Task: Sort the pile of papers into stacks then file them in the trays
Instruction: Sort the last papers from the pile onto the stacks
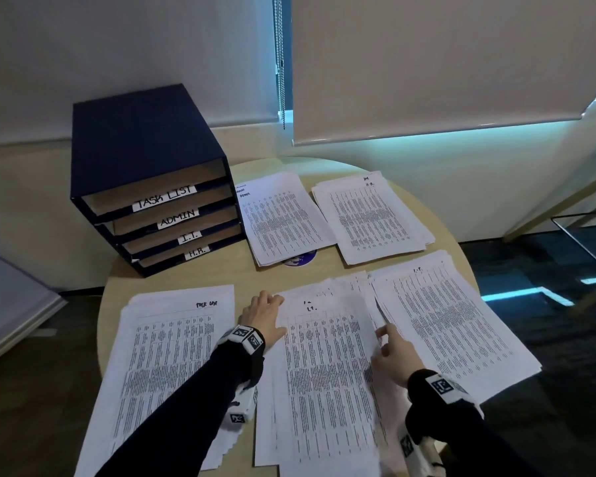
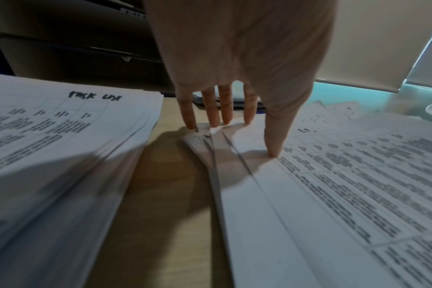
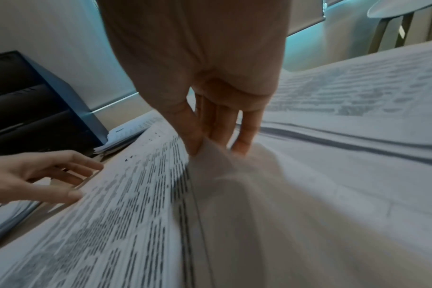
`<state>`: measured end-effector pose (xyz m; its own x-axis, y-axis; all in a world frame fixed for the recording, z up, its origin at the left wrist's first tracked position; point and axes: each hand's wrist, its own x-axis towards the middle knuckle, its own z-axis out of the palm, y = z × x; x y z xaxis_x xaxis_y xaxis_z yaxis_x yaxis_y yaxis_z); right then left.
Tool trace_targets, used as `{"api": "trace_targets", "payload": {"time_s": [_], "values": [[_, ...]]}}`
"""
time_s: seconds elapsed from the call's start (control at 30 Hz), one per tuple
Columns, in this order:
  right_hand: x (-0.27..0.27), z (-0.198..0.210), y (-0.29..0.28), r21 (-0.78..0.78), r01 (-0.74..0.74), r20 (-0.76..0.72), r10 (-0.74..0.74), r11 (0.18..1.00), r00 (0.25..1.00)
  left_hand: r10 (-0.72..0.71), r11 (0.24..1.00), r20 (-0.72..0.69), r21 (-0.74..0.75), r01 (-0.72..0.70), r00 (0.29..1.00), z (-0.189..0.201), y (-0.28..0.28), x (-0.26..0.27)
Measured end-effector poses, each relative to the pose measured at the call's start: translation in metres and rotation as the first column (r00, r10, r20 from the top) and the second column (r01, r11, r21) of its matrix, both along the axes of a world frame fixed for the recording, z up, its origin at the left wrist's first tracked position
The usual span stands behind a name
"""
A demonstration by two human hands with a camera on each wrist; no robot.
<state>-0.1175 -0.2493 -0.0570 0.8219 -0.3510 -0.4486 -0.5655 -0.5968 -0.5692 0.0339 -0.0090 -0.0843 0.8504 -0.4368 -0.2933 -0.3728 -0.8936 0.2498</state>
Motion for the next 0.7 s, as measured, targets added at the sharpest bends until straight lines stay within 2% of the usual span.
{"api": "trace_targets", "payload": {"time_s": [0.13,0.33,0.4,0.57,0.7], "values": [[0.003,-0.001,-0.001,-0.084,0.015,-0.051,-0.019,0.996,0.999,-0.014,1.000,-0.011,-0.001,0.014,1.000,0.004,-0.001,0.002],[0.017,-0.002,0.012,-0.352,-0.060,0.035,0.077,0.934,0.996,-0.013,1.000,0.024,0.010,0.012,1.000,0.009,-0.003,0.002],[0.018,-0.002,0.011,-0.383,-0.048,0.077,0.084,0.922,0.994,-0.003,1.000,0.043,-0.001,0.003,0.999,0.011,-0.001,0.002],[0.006,-0.002,-0.006,-0.128,-0.039,0.034,0.044,0.991,0.998,0.133,0.962,-0.014,-0.239,-0.133,0.991,0.020,0.008,0.007],[-0.008,-0.006,-0.013,0.064,-0.033,-0.023,0.034,0.997,0.999,0.186,0.937,-0.046,-0.292,-0.191,0.981,0.024,0.014,0.011]]}}
